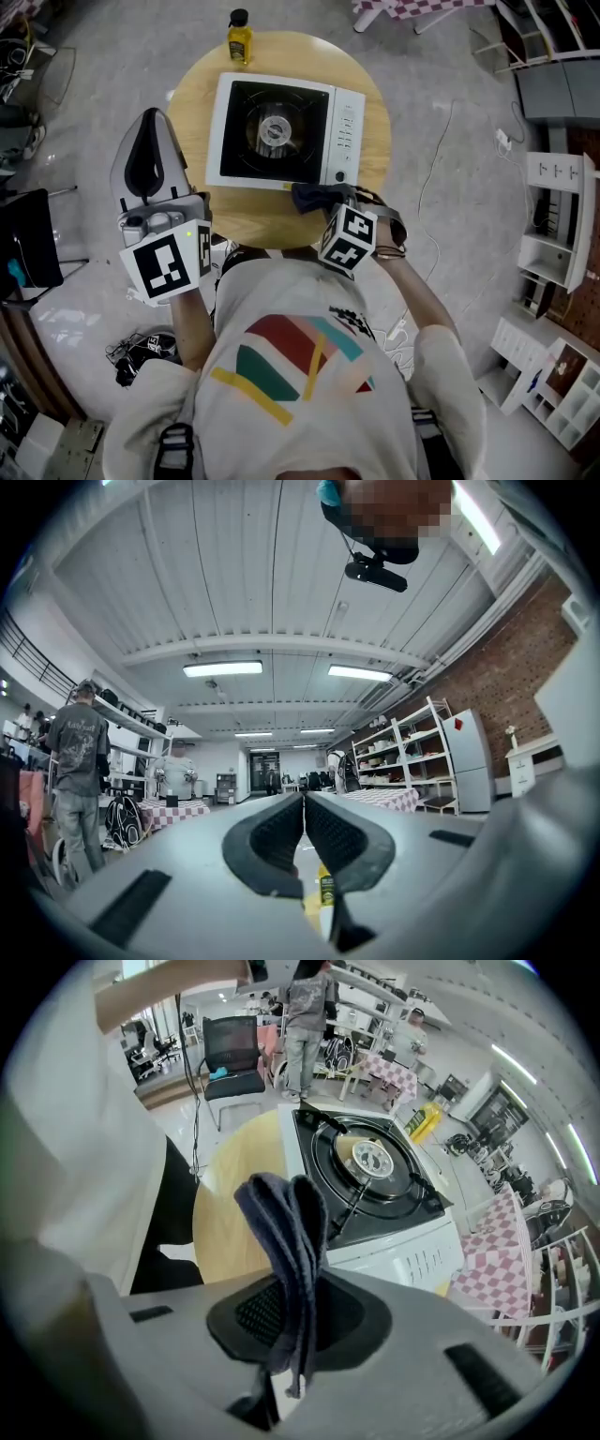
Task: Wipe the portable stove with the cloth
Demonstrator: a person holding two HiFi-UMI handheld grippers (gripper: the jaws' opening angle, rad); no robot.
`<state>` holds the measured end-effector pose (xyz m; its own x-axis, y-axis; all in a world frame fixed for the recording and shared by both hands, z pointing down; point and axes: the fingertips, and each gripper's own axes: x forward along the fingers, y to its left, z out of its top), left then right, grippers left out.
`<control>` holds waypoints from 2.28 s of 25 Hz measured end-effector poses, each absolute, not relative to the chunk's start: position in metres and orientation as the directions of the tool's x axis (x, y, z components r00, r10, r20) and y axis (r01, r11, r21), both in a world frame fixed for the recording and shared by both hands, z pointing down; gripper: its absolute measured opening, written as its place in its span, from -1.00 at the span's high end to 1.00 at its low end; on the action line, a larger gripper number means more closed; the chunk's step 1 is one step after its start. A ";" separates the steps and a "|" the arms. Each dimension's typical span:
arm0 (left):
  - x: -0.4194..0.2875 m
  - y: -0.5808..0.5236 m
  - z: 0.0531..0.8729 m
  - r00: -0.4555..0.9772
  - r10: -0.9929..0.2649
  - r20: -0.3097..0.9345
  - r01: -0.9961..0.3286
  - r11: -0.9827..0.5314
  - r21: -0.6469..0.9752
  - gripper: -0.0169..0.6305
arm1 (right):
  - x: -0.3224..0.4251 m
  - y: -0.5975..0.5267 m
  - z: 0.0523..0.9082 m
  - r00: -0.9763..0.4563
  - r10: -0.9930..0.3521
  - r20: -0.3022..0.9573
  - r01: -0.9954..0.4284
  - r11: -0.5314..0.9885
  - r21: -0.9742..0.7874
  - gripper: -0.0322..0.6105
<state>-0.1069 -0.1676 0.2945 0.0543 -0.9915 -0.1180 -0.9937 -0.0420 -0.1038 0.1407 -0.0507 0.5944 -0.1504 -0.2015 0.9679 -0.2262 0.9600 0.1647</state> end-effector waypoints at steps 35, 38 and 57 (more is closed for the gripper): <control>-0.230 -0.137 0.346 -0.243 -0.970 0.003 -0.967 0.242 -0.076 0.92 | -0.062 -0.321 0.579 -0.048 0.186 0.981 0.167 0.970 -0.176 0.79; -0.245 -0.133 0.351 -0.268 -0.963 0.011 -0.960 0.266 -0.083 0.93 | -0.071 -0.318 0.592 -0.006 0.195 0.981 0.196 0.962 -0.190 0.80; -0.224 -0.168 0.352 -0.185 -0.982 0.020 -0.975 0.181 -0.131 0.93 | 0.047 -0.314 0.597 -0.045 0.246 0.968 0.021 0.969 -0.246 0.80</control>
